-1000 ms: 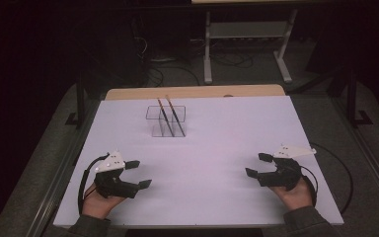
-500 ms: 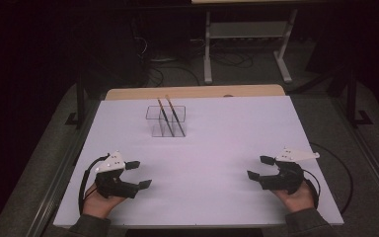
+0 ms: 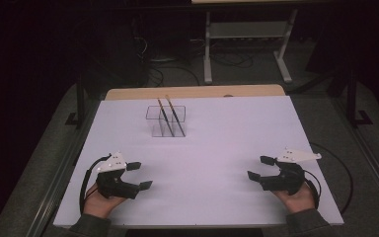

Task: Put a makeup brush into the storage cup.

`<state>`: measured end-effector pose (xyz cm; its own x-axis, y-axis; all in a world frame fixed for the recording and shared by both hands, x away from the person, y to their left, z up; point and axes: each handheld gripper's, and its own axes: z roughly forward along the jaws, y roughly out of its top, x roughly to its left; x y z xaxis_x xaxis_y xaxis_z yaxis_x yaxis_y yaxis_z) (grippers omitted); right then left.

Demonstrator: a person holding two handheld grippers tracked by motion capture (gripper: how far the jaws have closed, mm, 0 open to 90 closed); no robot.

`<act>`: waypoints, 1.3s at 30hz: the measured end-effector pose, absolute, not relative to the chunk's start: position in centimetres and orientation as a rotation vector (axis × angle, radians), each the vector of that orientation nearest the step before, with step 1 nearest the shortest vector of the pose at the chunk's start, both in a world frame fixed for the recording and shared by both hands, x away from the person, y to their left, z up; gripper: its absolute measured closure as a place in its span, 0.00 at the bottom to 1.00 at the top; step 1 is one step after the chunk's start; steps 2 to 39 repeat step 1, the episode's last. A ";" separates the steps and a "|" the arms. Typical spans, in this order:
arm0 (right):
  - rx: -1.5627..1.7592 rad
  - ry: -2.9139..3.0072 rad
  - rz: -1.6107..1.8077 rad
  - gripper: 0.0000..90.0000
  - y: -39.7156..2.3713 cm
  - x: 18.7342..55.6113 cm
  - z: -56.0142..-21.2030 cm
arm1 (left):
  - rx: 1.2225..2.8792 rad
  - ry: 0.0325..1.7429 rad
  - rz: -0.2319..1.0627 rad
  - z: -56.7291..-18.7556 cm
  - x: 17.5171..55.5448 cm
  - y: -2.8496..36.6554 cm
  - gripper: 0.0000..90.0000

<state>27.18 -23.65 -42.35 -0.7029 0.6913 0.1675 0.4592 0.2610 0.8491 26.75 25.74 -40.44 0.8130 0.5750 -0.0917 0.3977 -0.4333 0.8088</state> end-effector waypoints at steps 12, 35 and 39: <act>1.070 2.293 1.419 0.23 -23.7 27.2 -42.3 | 2.083 0.713 0.246 -40.5 26.8 25.7 0.23; 1.070 2.293 1.419 0.23 -23.7 27.2 -42.3 | 2.083 0.713 0.246 -40.5 26.8 25.7 0.23; 1.070 2.293 1.419 0.23 -23.7 27.2 -42.3 | 2.083 0.713 0.246 -40.5 26.8 25.7 0.23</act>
